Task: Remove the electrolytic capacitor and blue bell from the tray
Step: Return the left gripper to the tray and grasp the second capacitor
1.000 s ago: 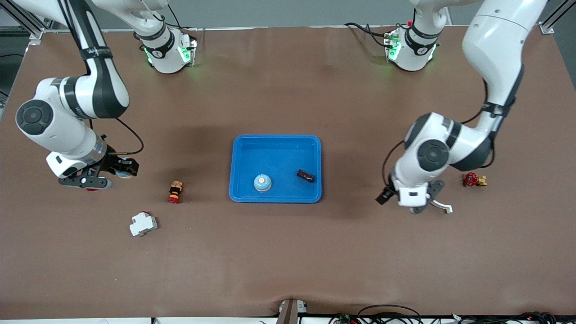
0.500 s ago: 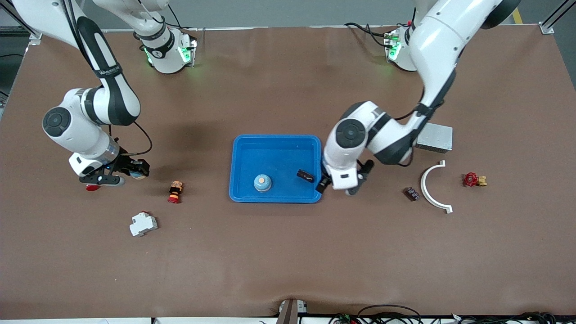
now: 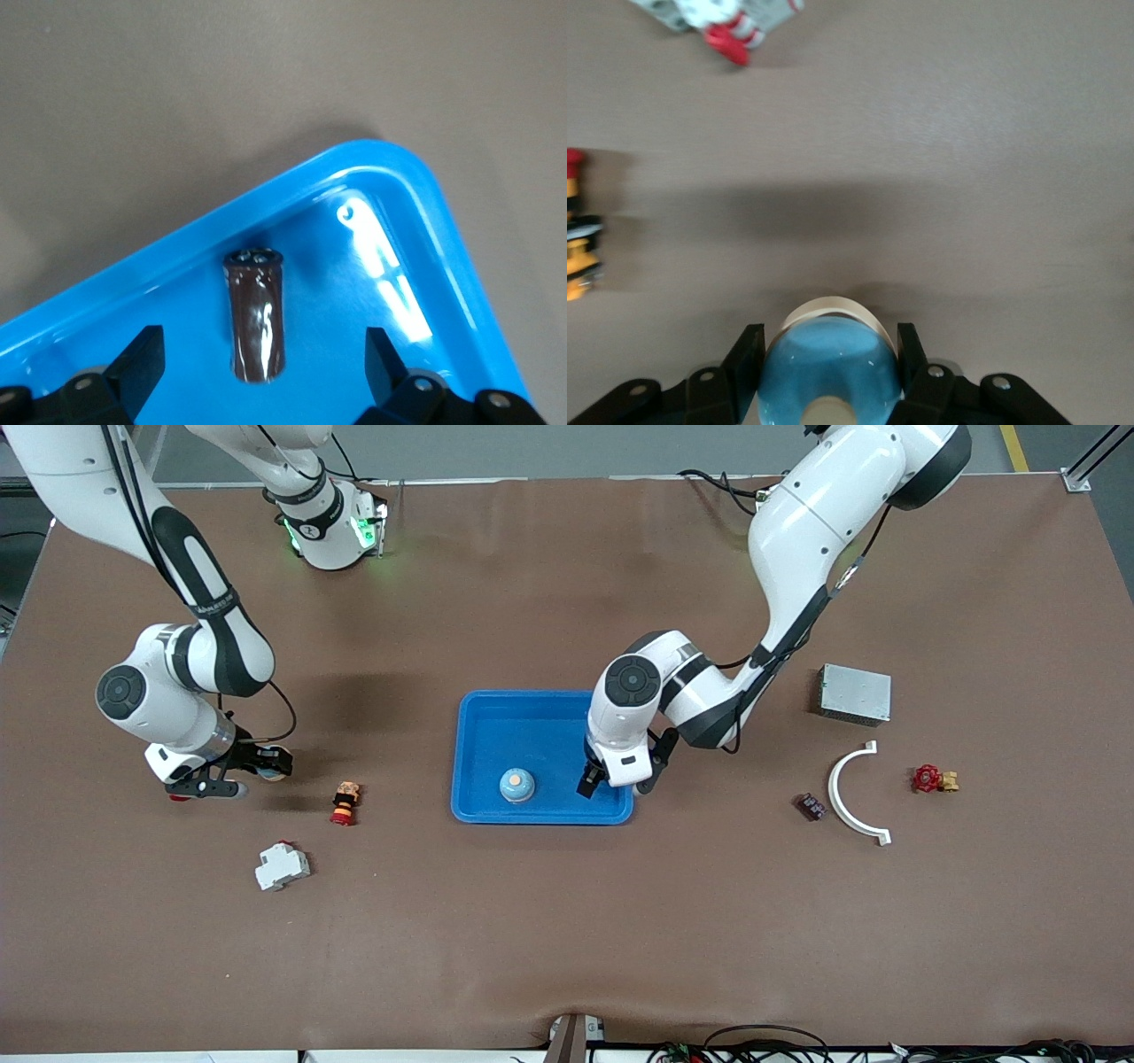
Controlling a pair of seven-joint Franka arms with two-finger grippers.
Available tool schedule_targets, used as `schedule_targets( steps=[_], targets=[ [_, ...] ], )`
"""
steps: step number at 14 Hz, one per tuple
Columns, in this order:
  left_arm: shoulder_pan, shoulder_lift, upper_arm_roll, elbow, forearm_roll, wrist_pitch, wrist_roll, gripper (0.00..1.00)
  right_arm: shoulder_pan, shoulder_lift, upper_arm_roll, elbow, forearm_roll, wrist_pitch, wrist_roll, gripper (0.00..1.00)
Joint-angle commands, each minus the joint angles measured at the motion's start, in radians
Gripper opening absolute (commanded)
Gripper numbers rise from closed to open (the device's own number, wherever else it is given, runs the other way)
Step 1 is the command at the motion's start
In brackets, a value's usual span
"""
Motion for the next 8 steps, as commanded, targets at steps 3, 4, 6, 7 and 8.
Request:
schedule_targets(
  steps=[3, 4, 6, 7, 8],
  targets=[
    [-0.042, 0.05, 0.032, 0.043, 0.017, 0.018, -0.014, 0.59, -0.02, 0.038, 0.014, 0.011, 0.026, 0.041, -0.028, 0.0],
    [-0.041, 0.049, 0.032, 0.043, 0.017, 0.018, -0.01, 0.38, -0.02, 0.039, 0.014, 0.011, 0.026, 0.041, -0.028, 0.0],
    [-0.041, 0.041, 0.032, 0.043, 0.019, 0.018, -0.014, 0.0, -0.02, 0.047, 0.014, 0.013, 0.026, 0.049, -0.028, 0.0],
    [-0.039, 0.029, 0.032, 0.043, 0.016, 0.018, -0.02, 0.0, -0.019, 0.054, 0.014, 0.011, 0.026, 0.061, -0.028, 0.0],
    [-0.036, 0.011, 0.032, 0.045, 0.009, 0.015, -0.022, 0.0, -0.02, 0.062, 0.014, 0.011, 0.026, 0.078, -0.028, 0.0]
  ],
)
